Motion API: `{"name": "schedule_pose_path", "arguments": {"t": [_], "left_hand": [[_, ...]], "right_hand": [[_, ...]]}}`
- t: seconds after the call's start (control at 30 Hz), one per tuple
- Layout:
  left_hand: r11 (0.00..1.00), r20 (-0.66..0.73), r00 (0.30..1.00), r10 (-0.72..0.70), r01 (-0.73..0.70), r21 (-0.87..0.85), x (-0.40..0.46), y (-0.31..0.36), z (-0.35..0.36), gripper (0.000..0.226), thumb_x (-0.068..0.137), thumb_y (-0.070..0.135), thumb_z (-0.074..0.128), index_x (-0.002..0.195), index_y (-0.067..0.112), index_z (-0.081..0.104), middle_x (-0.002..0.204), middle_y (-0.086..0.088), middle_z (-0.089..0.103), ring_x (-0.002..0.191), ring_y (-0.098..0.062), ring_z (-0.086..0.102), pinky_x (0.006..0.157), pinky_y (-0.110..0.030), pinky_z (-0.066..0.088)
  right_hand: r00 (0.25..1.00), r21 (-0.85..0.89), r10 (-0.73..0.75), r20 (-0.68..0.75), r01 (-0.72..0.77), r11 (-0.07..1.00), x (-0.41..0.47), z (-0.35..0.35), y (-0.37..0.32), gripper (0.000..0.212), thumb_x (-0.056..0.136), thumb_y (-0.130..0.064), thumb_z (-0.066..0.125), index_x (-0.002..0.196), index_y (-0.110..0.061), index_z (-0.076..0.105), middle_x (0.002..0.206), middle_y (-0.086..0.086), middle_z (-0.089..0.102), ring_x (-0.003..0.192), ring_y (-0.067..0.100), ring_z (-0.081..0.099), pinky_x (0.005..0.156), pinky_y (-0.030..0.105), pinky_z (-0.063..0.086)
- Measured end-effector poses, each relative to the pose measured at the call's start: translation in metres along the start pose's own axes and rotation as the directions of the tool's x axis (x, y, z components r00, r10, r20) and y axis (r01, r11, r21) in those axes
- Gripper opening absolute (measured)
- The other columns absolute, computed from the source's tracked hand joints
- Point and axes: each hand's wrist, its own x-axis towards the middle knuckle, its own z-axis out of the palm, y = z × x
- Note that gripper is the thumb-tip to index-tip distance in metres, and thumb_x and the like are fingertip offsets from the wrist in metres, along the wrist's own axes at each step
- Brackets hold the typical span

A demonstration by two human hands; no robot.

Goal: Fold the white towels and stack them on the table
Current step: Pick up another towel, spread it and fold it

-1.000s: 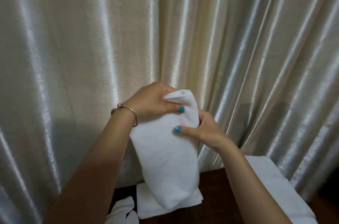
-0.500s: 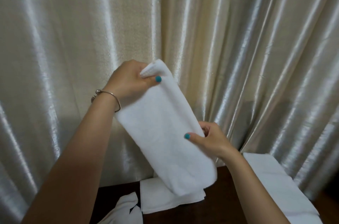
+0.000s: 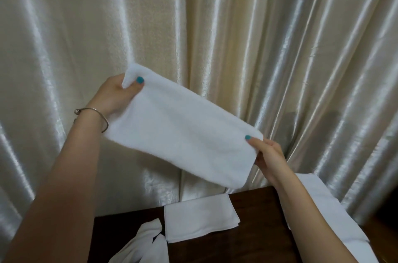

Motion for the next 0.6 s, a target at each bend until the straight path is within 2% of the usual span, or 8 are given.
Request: {"name": "schedule_pose_path", "arguments": {"t": [0.07,0.13,0.2,0.3,0.37,0.4,0.47,0.6], "left_hand": [[0.999,-0.002,0.999,-0.036,0.036,-0.018,-0.001,-0.009,0.009,0.017,0.093,0.039,0.056,0.092,0.026,0.067,0.093,0.005,0.067,0.084,-0.014,0.06,0.077,-0.031,0.046],[0.998,-0.038,0.997,-0.067,0.067,-0.021,-0.002,-0.015,0.017,0.021,0.093,0.041,0.054,0.094,0.024,0.067,0.094,0.004,0.067,0.084,-0.015,0.059,0.073,-0.029,0.045],[0.995,-0.081,0.992,-0.094,0.09,-0.049,-0.003,-0.018,0.022,0.023,0.094,0.042,0.053,0.095,0.023,0.066,0.09,0.005,0.066,0.082,-0.014,0.059,0.069,-0.025,0.044],[0.989,-0.078,0.989,-0.126,0.119,-0.083,-0.009,-0.023,0.025,0.024,0.094,0.044,0.051,0.093,0.024,0.065,0.083,0.013,0.063,0.074,-0.006,0.057,0.065,-0.023,0.043],[0.983,-0.069,0.984,-0.165,0.158,-0.091,-0.012,-0.029,0.027,0.025,0.094,0.044,0.051,0.088,0.024,0.065,0.081,0.014,0.062,0.073,-0.006,0.056,0.066,-0.023,0.043],[0.977,-0.065,0.979,-0.193,0.185,-0.109,-0.013,-0.031,0.028,0.026,0.094,0.044,0.051,0.083,0.025,0.064,0.08,0.012,0.062,0.073,-0.008,0.057,0.067,-0.025,0.043],[0.953,-0.058,0.963,-0.265,0.252,-0.17,-0.015,-0.035,0.03,0.028,0.093,0.044,0.053,0.075,0.024,0.061,0.078,0.006,0.062,0.075,-0.016,0.058,0.07,-0.029,0.044],[0.884,-0.011,0.9,-0.436,0.426,-0.194,-0.023,-0.047,0.037,0.038,0.088,0.046,0.061,0.072,0.012,0.06,0.072,-0.004,0.061,0.07,-0.024,0.059,0.06,-0.027,0.045]], "right_hand": [[0.99,0.093,0.048,-0.129,-0.036,0.995,0.007,0.01,-0.003,0.03,0.087,-0.022,0.066,0.111,-0.005,0.062,0.098,0.01,0.073,0.09,0.027,0.068,0.078,0.036,0.056],[0.981,-0.158,-0.021,-0.194,-0.01,0.987,0.013,0.019,-0.005,0.05,0.09,-0.044,0.056,0.128,-0.013,0.048,0.118,0.006,0.064,0.104,0.026,0.062,0.091,0.041,0.051],[0.957,-0.451,-0.23,-0.176,0.129,0.883,0.011,0.027,-0.01,0.039,0.097,-0.047,0.041,0.123,-0.017,0.04,0.111,0.004,0.06,0.098,0.022,0.06,0.082,0.037,0.048],[0.912,-0.479,-0.361,-0.195,0.233,0.847,0.006,0.031,-0.027,0.028,0.099,-0.043,0.041,0.106,-0.017,0.041,0.096,0.004,0.058,0.081,0.016,0.058,0.063,0.028,0.044],[0.963,-0.306,-0.135,-0.233,0.059,0.95,0.008,0.028,-0.041,0.04,0.09,-0.045,0.059,0.103,-0.008,0.052,0.096,0.007,0.066,0.082,0.023,0.064,0.069,0.032,0.052],[0.982,-0.152,0.091,-0.164,-0.116,0.981,0.008,0.024,-0.048,0.041,0.084,-0.043,0.069,0.1,-0.006,0.06,0.093,0.009,0.071,0.081,0.025,0.069,0.073,0.036,0.056],[0.914,0.032,0.398,0.077,-0.401,0.915,0.005,0.016,-0.054,0.034,0.076,-0.028,0.077,0.099,-0.004,0.069,0.094,0.013,0.075,0.079,0.026,0.073,0.068,0.04,0.061],[0.88,-0.018,0.461,0.115,-0.462,0.887,0.019,0.007,-0.022,0.04,0.083,-0.018,0.069,0.12,-0.003,0.062,0.113,0.014,0.071,0.09,0.028,0.072,0.068,0.043,0.06]]}}
